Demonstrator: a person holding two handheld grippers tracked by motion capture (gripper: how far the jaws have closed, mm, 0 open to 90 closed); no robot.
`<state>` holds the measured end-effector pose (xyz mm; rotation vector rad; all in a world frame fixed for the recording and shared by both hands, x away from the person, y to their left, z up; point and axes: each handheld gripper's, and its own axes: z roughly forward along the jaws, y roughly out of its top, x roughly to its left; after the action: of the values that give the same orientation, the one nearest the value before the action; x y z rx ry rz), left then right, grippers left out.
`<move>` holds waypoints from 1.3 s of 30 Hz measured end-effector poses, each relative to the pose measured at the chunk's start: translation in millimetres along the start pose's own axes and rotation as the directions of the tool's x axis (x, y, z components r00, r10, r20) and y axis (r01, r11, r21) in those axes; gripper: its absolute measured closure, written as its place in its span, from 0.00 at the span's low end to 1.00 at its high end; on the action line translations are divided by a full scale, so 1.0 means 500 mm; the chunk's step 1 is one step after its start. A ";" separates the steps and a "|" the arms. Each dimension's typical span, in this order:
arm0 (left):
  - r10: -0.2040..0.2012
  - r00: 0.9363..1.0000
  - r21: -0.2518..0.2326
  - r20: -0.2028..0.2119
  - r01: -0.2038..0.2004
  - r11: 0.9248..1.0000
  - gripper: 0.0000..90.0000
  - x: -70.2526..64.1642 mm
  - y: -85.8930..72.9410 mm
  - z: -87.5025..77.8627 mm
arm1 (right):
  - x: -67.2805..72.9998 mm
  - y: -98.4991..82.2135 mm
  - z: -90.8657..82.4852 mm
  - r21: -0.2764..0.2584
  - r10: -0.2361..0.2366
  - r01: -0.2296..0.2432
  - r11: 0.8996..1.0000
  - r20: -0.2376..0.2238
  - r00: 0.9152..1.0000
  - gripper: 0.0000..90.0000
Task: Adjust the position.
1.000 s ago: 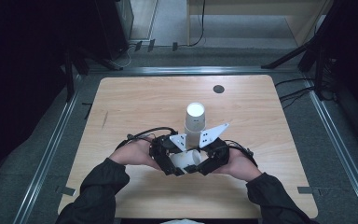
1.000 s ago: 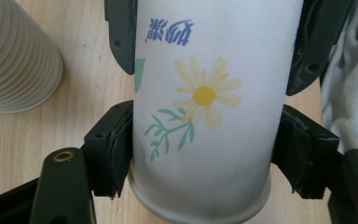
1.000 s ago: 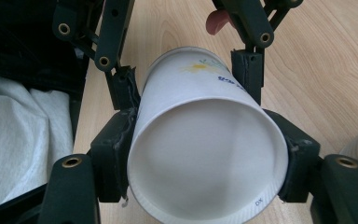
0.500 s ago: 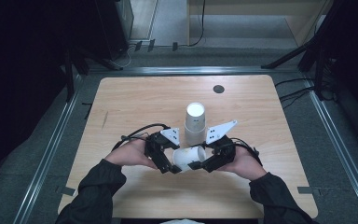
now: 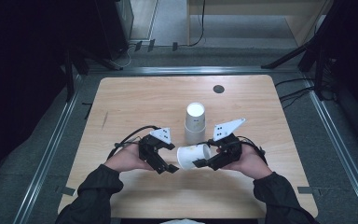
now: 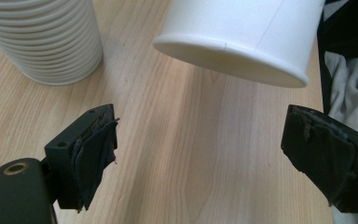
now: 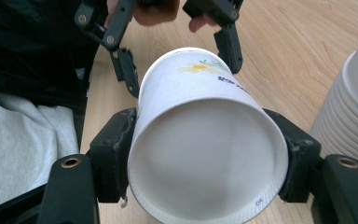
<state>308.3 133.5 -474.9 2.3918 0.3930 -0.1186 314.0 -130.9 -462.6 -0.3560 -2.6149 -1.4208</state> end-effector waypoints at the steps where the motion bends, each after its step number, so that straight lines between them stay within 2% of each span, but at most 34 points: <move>1: 0.006 1.000 0.000 -0.001 -0.006 1.000 0.12 -0.002 0.000 0.003 | 0.000 0.001 0.000 -0.002 -0.002 0.002 1.000 -0.005 1.000 0.38; 5: 0.015 1.000 -0.005 -0.007 -0.015 1.000 0.12 -0.006 0.000 0.012 | 0.001 0.003 0.002 -0.003 -0.001 0.001 1.000 -0.016 1.000 0.38; 13: 0.038 0.999 -0.020 0.014 -0.038 0.999 0.12 -0.010 0.003 0.029 | 0.001 0.006 0.008 -0.012 -0.003 0.003 1.000 -0.030 1.000 0.38; 16: 0.031 0.999 -0.042 0.039 -0.029 0.999 0.12 -0.011 0.008 0.032 | 0.000 0.007 0.007 -0.014 -0.002 0.001 1.000 -0.029 1.000 0.38; 22: 0.053 0.997 -0.083 0.054 -0.049 0.995 0.13 -0.018 0.013 0.031 | 0.001 0.010 0.013 -0.022 -0.004 0.003 1.000 -0.043 0.999 0.38; 27: 0.064 0.995 -0.129 0.072 -0.054 0.990 0.16 -0.020 0.015 0.028 | 0.003 0.014 0.016 -0.037 -0.001 -0.001 0.999 -0.064 0.998 0.38; 30: 0.072 0.995 -0.130 0.066 -0.063 0.990 0.24 -0.019 0.013 0.024 | 0.003 0.014 0.017 -0.036 0.003 -0.005 0.999 -0.073 0.997 0.38; 36: 0.075 0.995 -0.143 0.069 -0.064 0.988 0.29 -0.016 0.012 0.015 | 0.003 0.014 0.016 -0.041 0.001 -0.004 0.999 -0.071 0.997 0.39; 39: 0.079 0.994 -0.132 0.070 -0.069 0.989 0.30 -0.015 0.012 0.013 | 0.004 0.014 0.017 -0.037 -0.003 0.000 0.999 -0.069 0.998 0.39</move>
<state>303.2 123.3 -474.7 2.2636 0.2680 -0.1447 313.9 -119.8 -461.4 -0.3036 -2.5378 -1.4566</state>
